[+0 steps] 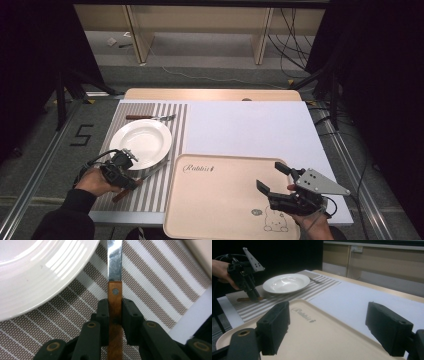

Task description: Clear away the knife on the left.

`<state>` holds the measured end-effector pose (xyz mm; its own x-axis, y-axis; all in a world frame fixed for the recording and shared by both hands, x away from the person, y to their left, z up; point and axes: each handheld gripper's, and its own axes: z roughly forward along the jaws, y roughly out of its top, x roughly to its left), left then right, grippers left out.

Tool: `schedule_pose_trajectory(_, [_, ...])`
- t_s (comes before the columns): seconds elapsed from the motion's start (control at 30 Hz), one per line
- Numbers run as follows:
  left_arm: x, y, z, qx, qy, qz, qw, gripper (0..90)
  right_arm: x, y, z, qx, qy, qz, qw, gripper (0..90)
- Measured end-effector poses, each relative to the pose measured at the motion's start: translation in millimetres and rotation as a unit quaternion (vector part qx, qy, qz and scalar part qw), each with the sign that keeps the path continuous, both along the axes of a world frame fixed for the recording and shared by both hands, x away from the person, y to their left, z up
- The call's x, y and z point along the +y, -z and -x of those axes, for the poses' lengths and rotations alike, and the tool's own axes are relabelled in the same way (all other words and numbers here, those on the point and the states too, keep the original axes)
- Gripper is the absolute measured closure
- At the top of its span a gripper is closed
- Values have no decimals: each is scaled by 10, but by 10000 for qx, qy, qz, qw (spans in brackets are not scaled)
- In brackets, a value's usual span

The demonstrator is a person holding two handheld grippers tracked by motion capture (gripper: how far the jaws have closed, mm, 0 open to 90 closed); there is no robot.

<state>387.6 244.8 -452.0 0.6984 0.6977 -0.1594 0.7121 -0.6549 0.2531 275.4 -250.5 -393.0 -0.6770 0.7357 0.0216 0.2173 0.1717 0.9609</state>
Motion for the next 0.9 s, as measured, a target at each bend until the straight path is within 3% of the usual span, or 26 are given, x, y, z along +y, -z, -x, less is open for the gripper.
schedule_pose_trajectory(0.13, [-27, -49, 22, -53, -43, 270, 9996, 766, -2, -4, -2, -15, 0, -14, 10000, 208])
schedule_pose_trajectory(0.23, [-57, -101, 38, -145, -76, 586, 9981, 766, -2, 0, -1, 19, 5, -8, 10000, 207])
schedule_pose_trajectory(0.27, [-57, -101, 38, -145, -76, 586, 9981, 766, -2, 0, -1, 19, 5, -8, 10000, 207])
schedule_pose_trajectory(0.43, [-168, -271, 96, -554, -243, 1246, 9904, 765, -7, -1, -2, 19, 14, -20, 10000, 208])
schedule_pose_trajectory(0.5, [-191, -301, 109, -648, -238, 1296, 9892, 765, -9, -7, -4, -2, 20, -43, 10000, 209])
schedule_pose_trajectory(0.53, [-254, -345, 145, -769, -254, 1429, 9864, 765, -8, -5, -2, 7, 11, -32, 10000, 208])
schedule_pose_trajectory(0.63, [-358, -376, 187, -795, -130, 1624, 9834, 765, -8, -4, 0, 4, 13, -24, 10000, 208])
schedule_pose_trajectory(0.73, [-472, -384, 232, -840, -34, 1634, 9830, 765, -1, -2, 2, -13, -2, -8, 10000, 208])
schedule_pose_trajectory(0.9, [-640, -405, 284, -809, 88, 1803, 9802, 765, -2, -4, 0, -29, 2, -13, 10000, 208])
